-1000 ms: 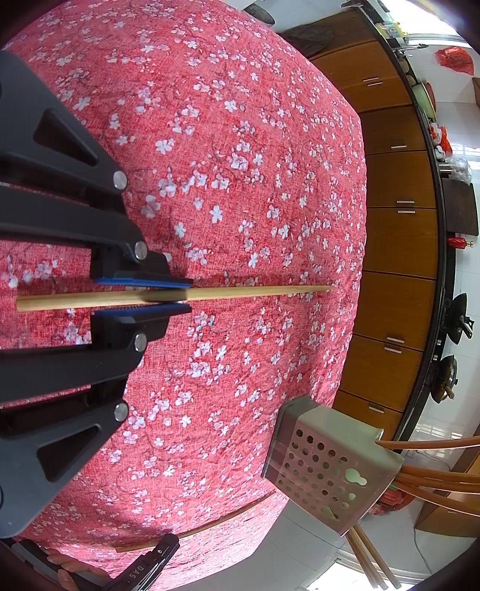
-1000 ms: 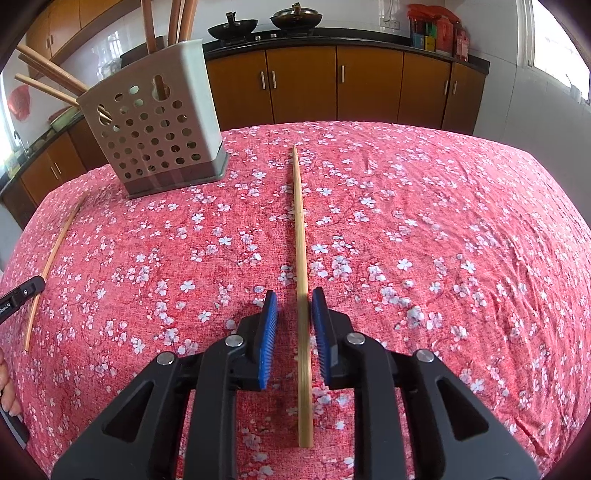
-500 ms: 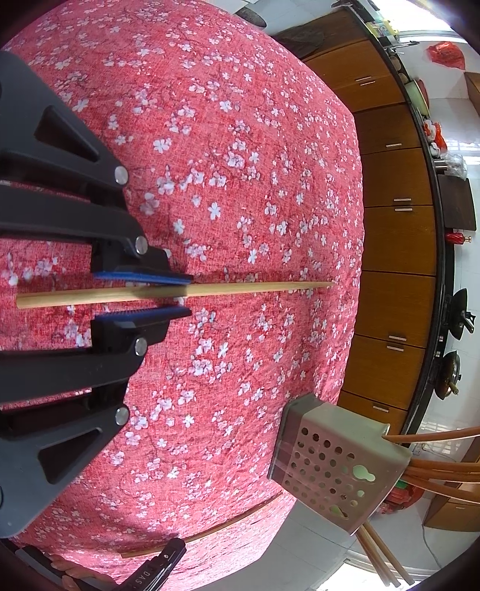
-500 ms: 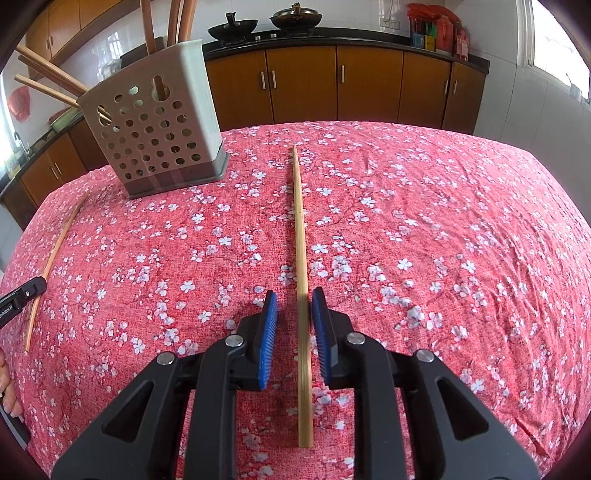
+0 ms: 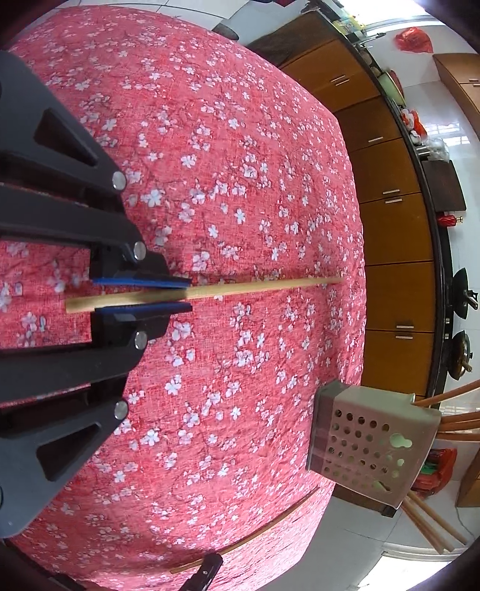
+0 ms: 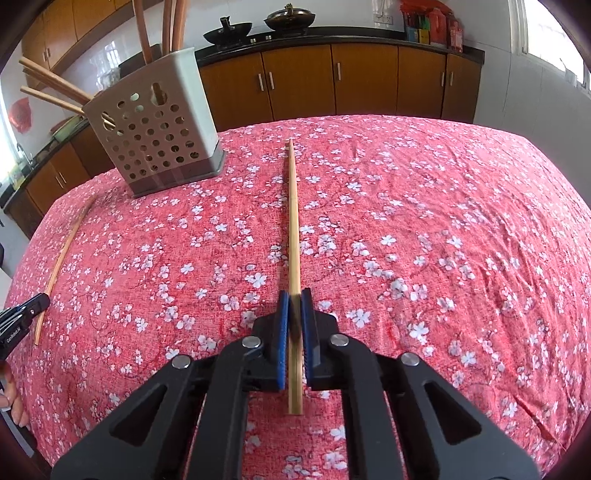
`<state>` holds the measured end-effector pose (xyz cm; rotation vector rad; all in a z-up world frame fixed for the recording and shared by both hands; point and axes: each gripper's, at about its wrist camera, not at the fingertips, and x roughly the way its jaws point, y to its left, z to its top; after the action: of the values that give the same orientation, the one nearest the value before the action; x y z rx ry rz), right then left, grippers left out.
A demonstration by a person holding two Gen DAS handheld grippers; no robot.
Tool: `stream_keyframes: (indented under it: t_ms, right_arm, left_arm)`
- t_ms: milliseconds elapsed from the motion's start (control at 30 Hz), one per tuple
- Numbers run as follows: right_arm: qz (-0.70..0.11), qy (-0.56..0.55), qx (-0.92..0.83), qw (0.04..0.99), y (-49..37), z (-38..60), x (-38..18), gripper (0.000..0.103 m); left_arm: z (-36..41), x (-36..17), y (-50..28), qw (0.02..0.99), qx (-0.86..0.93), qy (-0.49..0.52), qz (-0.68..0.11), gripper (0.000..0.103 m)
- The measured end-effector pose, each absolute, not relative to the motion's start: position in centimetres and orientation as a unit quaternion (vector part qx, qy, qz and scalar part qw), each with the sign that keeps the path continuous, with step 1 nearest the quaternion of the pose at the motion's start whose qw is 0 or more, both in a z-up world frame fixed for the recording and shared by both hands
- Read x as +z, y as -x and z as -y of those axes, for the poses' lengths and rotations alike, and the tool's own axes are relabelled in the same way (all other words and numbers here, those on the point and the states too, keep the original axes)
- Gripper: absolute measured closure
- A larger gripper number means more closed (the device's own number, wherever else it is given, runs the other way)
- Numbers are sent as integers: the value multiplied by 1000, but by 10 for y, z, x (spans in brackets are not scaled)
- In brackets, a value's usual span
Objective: Organize utensils
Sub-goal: 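Lift both held chopsticks upright and carry them over the metal holder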
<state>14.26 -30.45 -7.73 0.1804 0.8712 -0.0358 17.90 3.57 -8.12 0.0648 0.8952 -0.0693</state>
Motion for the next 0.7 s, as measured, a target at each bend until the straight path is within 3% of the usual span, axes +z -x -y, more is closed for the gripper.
stream_keyframes:
  t_ms: [200, 700]
  right_arm:
    - [-387, -94, -20, 917, -128, 311, -55, 95]
    - [-247, -98, -26, 964, -114, 325, 43, 95]
  left_arm:
    - [-34, -62, -170, 910, -40, -36, -412, 95]
    - [-44, 64, -148, 965, -53, 28, -254, 95]
